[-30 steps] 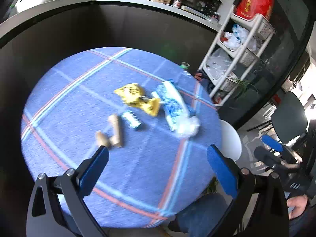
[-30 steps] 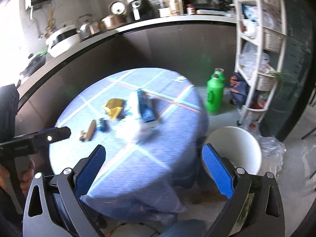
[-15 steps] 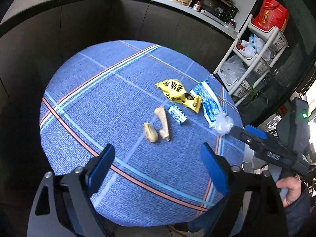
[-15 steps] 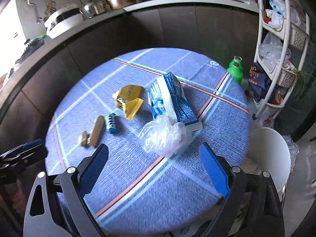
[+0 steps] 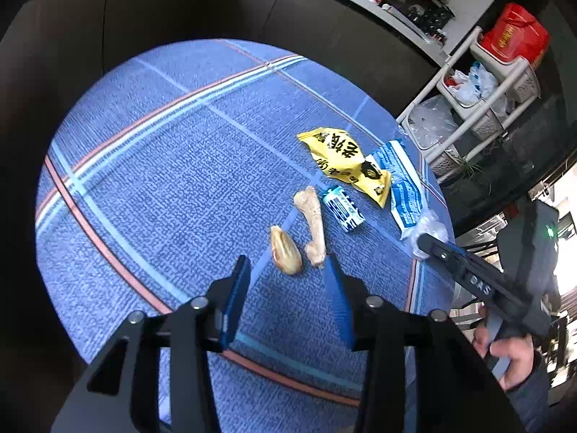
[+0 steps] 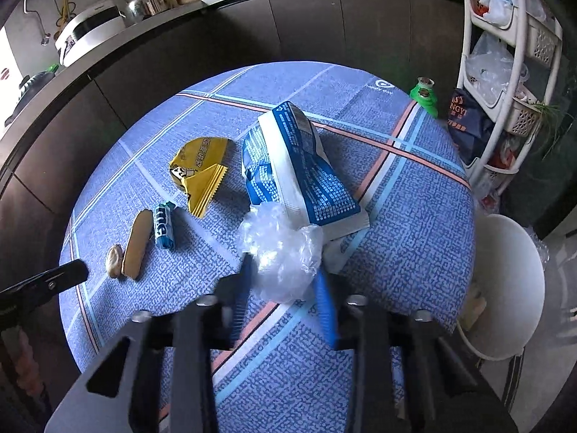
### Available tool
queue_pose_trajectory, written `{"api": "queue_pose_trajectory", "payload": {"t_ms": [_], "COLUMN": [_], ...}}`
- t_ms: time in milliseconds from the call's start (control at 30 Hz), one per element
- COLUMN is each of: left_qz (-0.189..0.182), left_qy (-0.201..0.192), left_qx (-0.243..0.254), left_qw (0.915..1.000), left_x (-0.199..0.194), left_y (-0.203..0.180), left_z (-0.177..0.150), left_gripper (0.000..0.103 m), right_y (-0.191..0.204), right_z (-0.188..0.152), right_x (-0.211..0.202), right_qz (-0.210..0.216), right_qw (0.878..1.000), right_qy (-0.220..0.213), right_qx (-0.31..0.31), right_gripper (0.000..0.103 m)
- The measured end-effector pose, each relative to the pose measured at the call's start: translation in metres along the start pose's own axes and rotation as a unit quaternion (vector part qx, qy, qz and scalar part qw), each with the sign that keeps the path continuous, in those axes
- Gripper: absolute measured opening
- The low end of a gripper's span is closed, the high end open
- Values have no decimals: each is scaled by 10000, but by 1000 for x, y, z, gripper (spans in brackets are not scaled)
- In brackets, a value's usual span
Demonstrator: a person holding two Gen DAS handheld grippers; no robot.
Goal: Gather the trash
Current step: 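Grasp the bread stick with the left gripper while the right grasps the clear plastic bag, then carry bread stick and clear bag to the bucket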
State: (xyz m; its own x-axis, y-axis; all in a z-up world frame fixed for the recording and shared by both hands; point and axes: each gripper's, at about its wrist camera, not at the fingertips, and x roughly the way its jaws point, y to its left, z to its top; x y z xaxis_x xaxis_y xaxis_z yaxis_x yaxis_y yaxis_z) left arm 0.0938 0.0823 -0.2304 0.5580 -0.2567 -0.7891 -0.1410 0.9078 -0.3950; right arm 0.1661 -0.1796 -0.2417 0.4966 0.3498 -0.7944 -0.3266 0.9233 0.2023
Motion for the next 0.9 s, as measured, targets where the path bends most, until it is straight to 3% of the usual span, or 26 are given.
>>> {"api": "queue_pose_trajectory", "payload": {"t_ms": [67, 233, 467, 600, 700, 900], "left_qz": [-28, 20, 167, 222, 361, 274], "left_qy": [48, 83, 187, 147, 107, -120], "left_qx": [-83, -64, -3, 61, 178, 164], "left_qw": [10000, 9999, 9997, 9996, 9991, 9994], "left_x": [6, 15, 32, 33, 32, 5], "left_y": [0, -2, -6, -9, -13, -16], "left_z": [2, 8, 10, 10, 9, 7], "left_gripper": [36, 35, 22, 20, 19, 19], "right_y": [2, 5, 12, 17, 22, 29], "right_z": [-2, -11, -20, -21, -22, -23], "right_x": [-3, -16, -34, -43, -48, -64], "right_qz": [-3, 107, 242, 312, 355, 438], "right_qw": [10000, 9998, 9993, 9989, 9985, 9973], "right_qy": [-26, -61, -148, -220, -257, -392], "right_qx": [-86, -175, -224, -271, -334, -429], "right_gripper": [11, 11, 11, 11, 10, 10]}}
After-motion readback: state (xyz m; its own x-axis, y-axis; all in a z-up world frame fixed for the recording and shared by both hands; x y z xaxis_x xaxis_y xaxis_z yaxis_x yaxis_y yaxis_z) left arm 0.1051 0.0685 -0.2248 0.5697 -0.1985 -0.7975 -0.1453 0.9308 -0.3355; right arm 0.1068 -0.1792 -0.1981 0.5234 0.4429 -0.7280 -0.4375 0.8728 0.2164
